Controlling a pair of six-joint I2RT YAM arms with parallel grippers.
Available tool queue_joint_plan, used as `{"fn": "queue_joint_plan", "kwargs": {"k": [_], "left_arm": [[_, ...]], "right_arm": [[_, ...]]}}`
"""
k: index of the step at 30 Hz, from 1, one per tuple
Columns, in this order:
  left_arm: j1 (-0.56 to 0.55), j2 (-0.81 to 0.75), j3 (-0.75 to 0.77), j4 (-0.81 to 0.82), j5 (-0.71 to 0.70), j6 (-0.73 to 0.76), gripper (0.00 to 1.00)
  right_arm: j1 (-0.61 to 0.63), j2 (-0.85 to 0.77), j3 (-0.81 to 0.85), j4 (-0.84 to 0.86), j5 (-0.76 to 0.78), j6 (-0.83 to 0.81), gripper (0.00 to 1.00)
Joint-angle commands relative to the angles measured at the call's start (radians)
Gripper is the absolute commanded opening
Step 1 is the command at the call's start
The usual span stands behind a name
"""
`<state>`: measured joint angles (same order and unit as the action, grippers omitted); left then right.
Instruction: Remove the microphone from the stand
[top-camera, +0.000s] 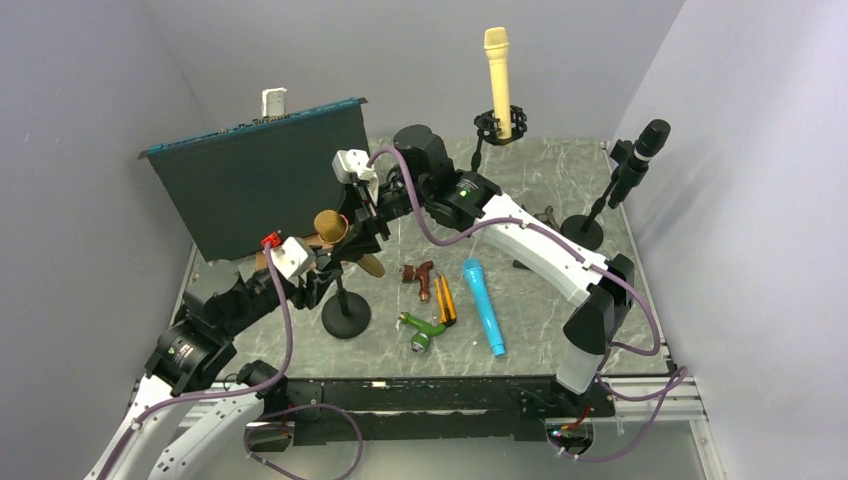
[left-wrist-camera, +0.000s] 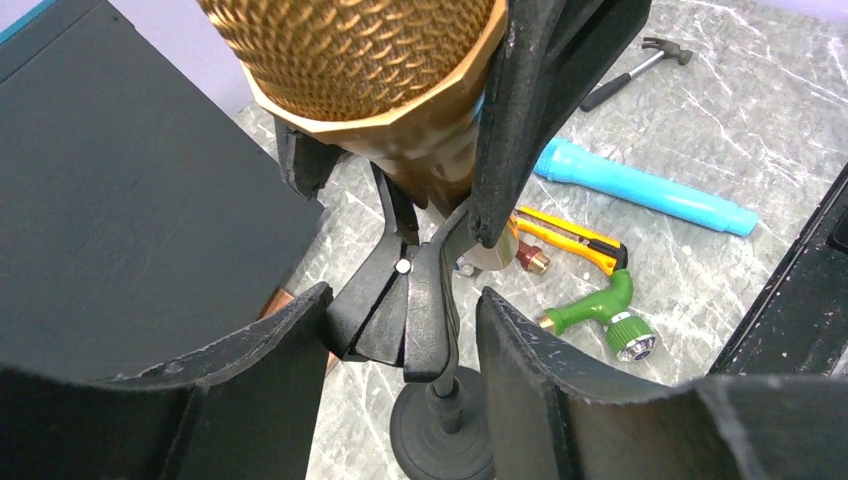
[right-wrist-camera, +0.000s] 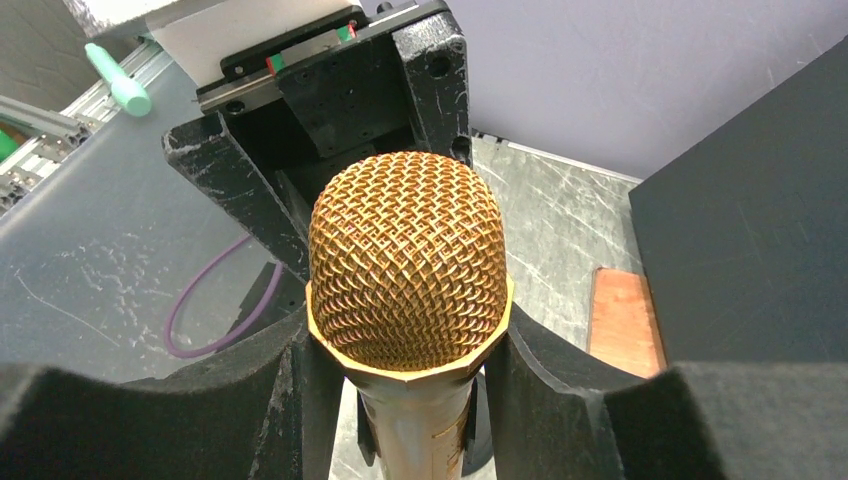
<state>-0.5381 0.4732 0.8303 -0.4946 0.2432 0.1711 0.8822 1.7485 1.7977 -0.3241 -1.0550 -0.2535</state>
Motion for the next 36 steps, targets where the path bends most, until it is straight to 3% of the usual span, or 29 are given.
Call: {"fn": "queue_joint_plan", "kwargs": {"k": [1,6,9,10,20,21,22,23,25,30,36], "left_arm": [[0.001,-0.002,0.065,-0.012,0.034,0.006,0.55],[0.000,0.027,0.082,-0.042,0.024,0.018,0.38],[0.001,0.042,0.081,-0.051,-0.004,0.015,0.04],[0.001,0.046,0.082,-0.056,-0.012,0.016,0.00],[0.000,0.044,0.080,-0.078,-0.021,-0.009,0.00],[0.000,0.042,0.090,-0.085,-0.024,-0.015,0.13],[0.000,0.039,0.098,-0.088,-0.025,-0.022,0.36],[0.001,0.036,0.105,-0.087,-0.024,-0.026,0.52],[0.001,0.030,0.117,-0.089,-0.018,-0.030,0.59],[0.001,0.031,0.135,-0.091,0.006,-0.040,0.60],[0.001,0.045,0.142,-0.096,-0.011,-0.032,0.47]], "right_arm": [[-0.003,0.002,0.015,0.005,-0.006,0.012,0.00],[-0.003,-0.003,0.005,0.013,-0.006,0.011,0.00],[-0.003,-0.007,0.004,0.016,-0.002,0.012,0.00],[-0.003,-0.010,0.003,0.020,0.000,0.015,0.00],[-0.003,-0.052,-0.005,0.090,0.066,0.066,0.00],[-0.003,-0.049,-0.003,0.084,0.061,0.064,0.00],[-0.003,-0.043,-0.001,0.078,0.054,0.062,0.00],[-0.003,-0.038,0.000,0.073,0.049,0.063,0.00],[-0.002,-0.033,-0.004,0.077,0.040,0.067,0.00],[-0.004,-0.037,-0.018,0.094,0.029,0.076,0.00],[-0.002,-0.038,-0.013,0.081,0.032,0.068,0.00]]}}
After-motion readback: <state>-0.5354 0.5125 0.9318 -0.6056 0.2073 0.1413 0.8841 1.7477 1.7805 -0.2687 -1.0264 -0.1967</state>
